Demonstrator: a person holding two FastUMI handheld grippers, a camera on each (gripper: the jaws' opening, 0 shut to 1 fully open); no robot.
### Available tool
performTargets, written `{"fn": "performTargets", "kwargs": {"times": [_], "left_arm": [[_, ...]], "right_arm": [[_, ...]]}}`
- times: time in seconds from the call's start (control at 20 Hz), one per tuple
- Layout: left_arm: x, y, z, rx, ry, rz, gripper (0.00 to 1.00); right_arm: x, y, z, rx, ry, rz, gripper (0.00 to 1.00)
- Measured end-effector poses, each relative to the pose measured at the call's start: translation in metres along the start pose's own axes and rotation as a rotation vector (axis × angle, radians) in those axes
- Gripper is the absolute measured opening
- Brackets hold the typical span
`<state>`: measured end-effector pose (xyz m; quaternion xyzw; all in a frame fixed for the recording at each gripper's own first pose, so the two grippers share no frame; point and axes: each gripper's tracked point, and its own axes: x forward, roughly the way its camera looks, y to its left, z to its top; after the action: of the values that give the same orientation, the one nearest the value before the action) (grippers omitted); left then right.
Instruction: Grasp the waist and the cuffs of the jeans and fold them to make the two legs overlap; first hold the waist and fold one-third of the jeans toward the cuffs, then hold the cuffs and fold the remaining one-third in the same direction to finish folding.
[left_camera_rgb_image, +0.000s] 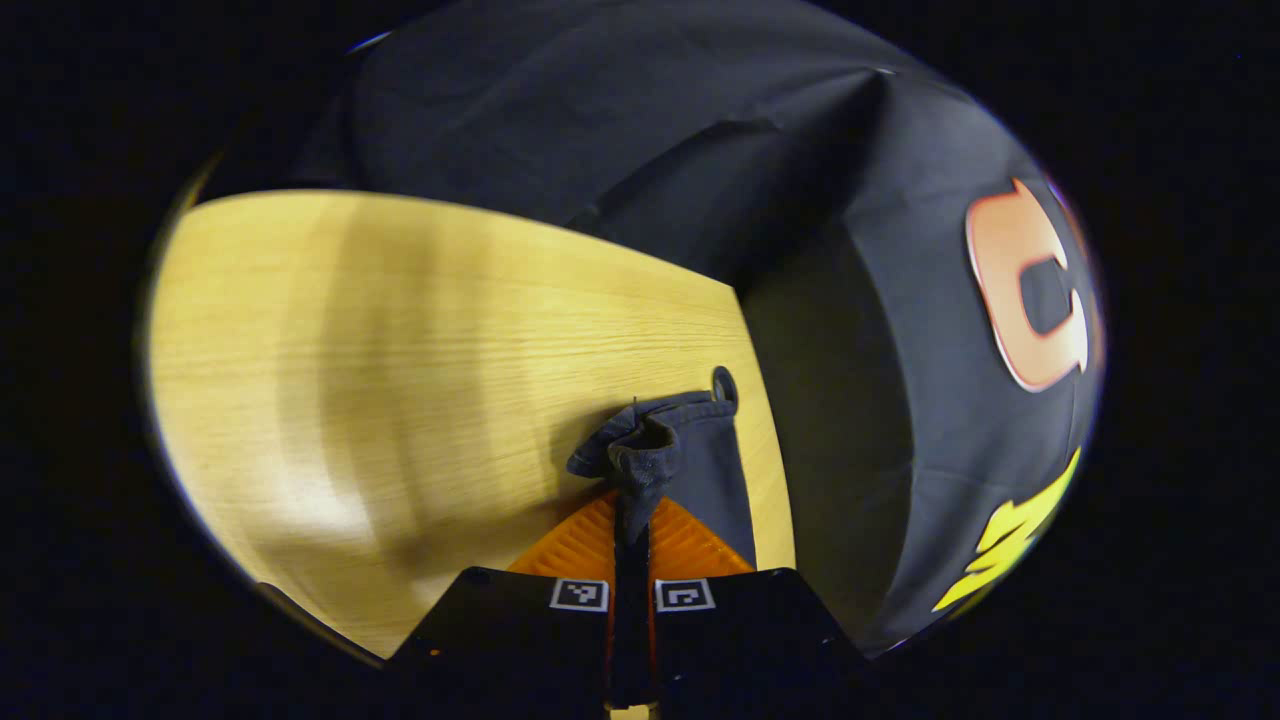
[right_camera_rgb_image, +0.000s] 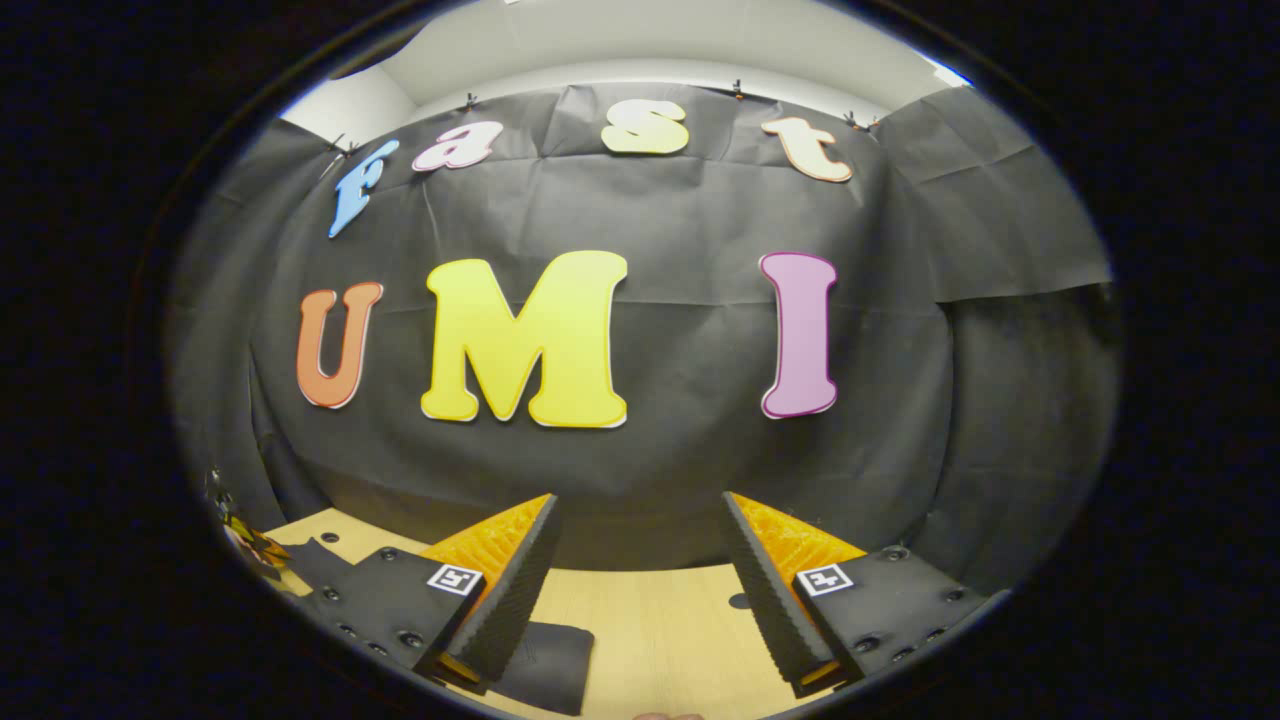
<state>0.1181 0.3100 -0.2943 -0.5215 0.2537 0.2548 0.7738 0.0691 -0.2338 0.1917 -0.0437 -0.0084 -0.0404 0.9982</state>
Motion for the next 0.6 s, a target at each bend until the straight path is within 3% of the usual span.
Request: {"fn": "performTargets", "kwargs": {"times": [0.15, 0.4, 0.6], "left_arm": [[-0.025, -0.051, 0.007, 0.258, -0.068, -0.035, 0.03], [-0.07, -0.162, -0.011, 0.68, -0.174, -0.154, 0.03], [-0.108, -0.226, -0.044, 0.913, -0.223, -0.274, 0.03]], "right_arm": [[-0.002, -0.009, 0.004, 0.011, -0.007, -0.015, 0.98], [-0.006, -0.017, 0.005, 0.049, 0.0, -0.021, 0.98], [-0.012, -0.033, 0.003, 0.069, 0.005, -0.046, 0.98]]}}
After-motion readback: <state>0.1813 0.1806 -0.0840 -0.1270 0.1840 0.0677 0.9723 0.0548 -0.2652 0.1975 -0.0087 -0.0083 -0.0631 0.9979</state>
